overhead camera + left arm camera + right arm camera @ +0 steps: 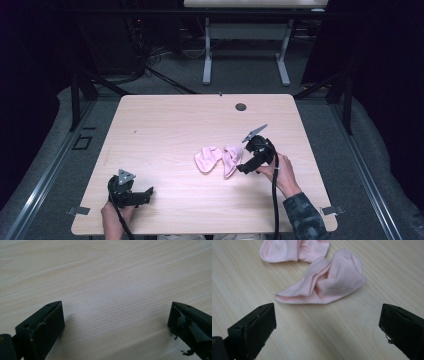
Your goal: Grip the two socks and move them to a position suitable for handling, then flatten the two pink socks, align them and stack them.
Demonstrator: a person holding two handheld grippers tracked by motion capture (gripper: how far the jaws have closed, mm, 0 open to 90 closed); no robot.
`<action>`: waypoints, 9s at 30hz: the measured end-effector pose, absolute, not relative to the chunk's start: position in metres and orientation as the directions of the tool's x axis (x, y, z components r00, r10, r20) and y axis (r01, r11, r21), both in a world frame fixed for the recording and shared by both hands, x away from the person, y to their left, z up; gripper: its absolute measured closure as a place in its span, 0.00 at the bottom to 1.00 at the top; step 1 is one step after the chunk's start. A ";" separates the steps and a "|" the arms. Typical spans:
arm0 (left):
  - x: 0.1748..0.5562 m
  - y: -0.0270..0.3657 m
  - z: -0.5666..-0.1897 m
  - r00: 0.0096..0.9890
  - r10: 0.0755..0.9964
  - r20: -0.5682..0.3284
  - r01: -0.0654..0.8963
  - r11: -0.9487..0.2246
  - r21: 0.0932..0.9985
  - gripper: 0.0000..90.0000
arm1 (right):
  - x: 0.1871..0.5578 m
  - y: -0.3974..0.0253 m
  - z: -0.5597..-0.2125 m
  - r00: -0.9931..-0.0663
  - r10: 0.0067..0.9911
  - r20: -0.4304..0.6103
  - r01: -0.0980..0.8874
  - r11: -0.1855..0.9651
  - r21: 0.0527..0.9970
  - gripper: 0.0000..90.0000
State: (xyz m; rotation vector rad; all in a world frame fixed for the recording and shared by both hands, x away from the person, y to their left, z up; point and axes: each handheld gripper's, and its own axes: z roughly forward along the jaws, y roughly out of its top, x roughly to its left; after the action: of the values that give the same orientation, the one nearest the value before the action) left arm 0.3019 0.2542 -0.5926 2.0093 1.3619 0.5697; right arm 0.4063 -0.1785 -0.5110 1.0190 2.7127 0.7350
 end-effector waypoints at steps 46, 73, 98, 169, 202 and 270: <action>0.302 0.254 -0.593 0.370 0.929 0.001 0.653 -0.261 0.711 0.01 | 0.439 -0.152 -0.531 -0.669 0.742 0.048 0.688 0.593 0.418 0.93; 0.302 0.254 -0.593 0.371 0.929 0.001 0.653 -0.261 0.711 0.01 | 0.335 -0.134 -0.482 -0.829 0.538 0.153 0.533 0.678 0.507 0.94; 0.302 0.254 -0.593 0.371 0.929 0.002 0.652 -0.262 0.711 0.01 | 0.326 -0.108 -0.535 -0.841 0.522 0.142 0.528 0.734 0.428 0.43; 0.293 0.259 -0.589 0.296 0.955 -0.011 0.651 -0.193 0.734 0.00 | 0.267 -0.115 -0.478 -0.869 0.493 0.038 0.397 0.649 0.649 0.91; 0.271 0.182 -0.559 0.647 0.763 -0.013 0.403 -0.327 0.855 0.15 | 0.251 -0.114 -0.423 -0.879 0.478 0.004 0.311 0.567 0.763 0.91; 0.292 0.132 -0.548 0.644 0.731 -0.227 0.673 -0.400 0.622 0.47 | 0.302 -0.170 -0.540 -0.641 0.761 0.103 0.645 0.461 0.610 0.59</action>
State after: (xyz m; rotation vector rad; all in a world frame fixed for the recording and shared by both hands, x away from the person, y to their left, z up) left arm 0.2919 0.1315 -0.5478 2.1626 1.0870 0.1067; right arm 0.3023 -0.1701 -0.5399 1.2282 2.5223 0.9324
